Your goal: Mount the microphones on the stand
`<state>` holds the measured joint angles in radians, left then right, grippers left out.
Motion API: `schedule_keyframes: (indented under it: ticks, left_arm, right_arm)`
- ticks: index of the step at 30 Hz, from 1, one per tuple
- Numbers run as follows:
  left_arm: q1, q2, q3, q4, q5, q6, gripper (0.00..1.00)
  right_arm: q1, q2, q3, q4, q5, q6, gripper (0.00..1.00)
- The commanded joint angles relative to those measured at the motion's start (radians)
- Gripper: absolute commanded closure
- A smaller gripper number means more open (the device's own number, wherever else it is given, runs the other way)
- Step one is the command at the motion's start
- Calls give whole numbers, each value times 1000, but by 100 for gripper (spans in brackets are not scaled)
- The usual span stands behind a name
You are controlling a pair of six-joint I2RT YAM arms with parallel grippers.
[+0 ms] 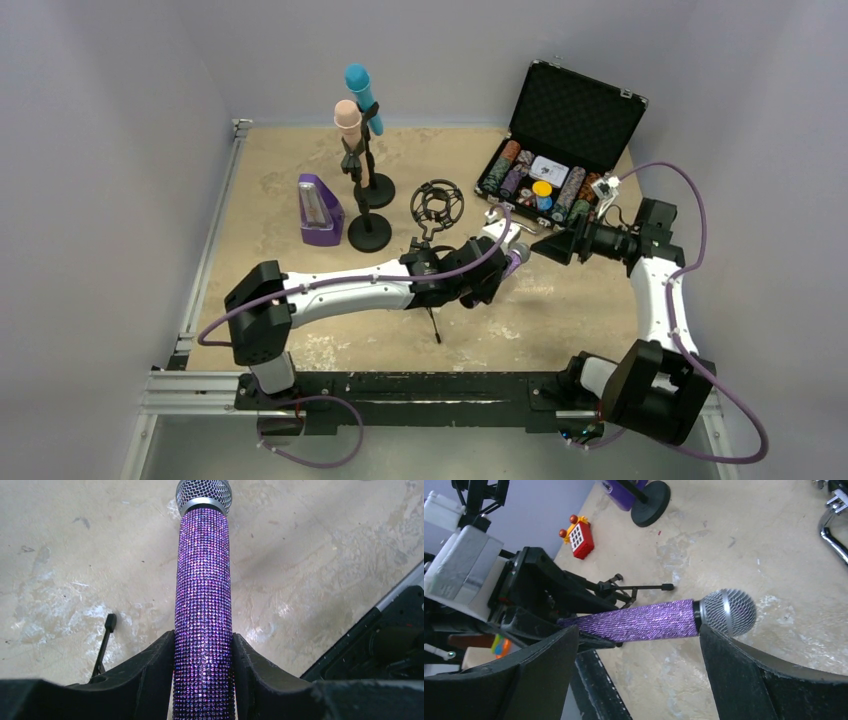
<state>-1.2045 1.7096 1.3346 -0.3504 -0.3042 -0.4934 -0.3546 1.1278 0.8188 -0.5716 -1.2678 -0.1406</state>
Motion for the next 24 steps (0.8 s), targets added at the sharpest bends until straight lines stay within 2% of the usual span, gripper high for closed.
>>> schedule_keyframes:
  ticks: [1, 5, 8, 11, 17, 24]
  left_arm:
    - [32, 32, 63, 106, -55, 9, 100]
    - [48, 66, 108, 151, -118, 12, 100]
    - [48, 96, 165, 181, -158, 41, 100]
    - [47, 122, 218, 206, -166, 63, 100]
    - [43, 144, 245, 244, -85, 61, 100]
    - [31, 140, 216, 272, -4, 20, 100]
  right_arm:
    - [-3, 17, -17, 103, -99, 167, 6]
    - [-1, 32, -91, 288, -92, 401, 7]
    - [8, 38, -144, 394, 76, 657, 9]
    - [13, 68, -168, 403, 179, 802, 9]
    - [17, 160, -176, 468, 108, 884, 9]
    - [16, 129, -205, 534, 102, 925, 9]
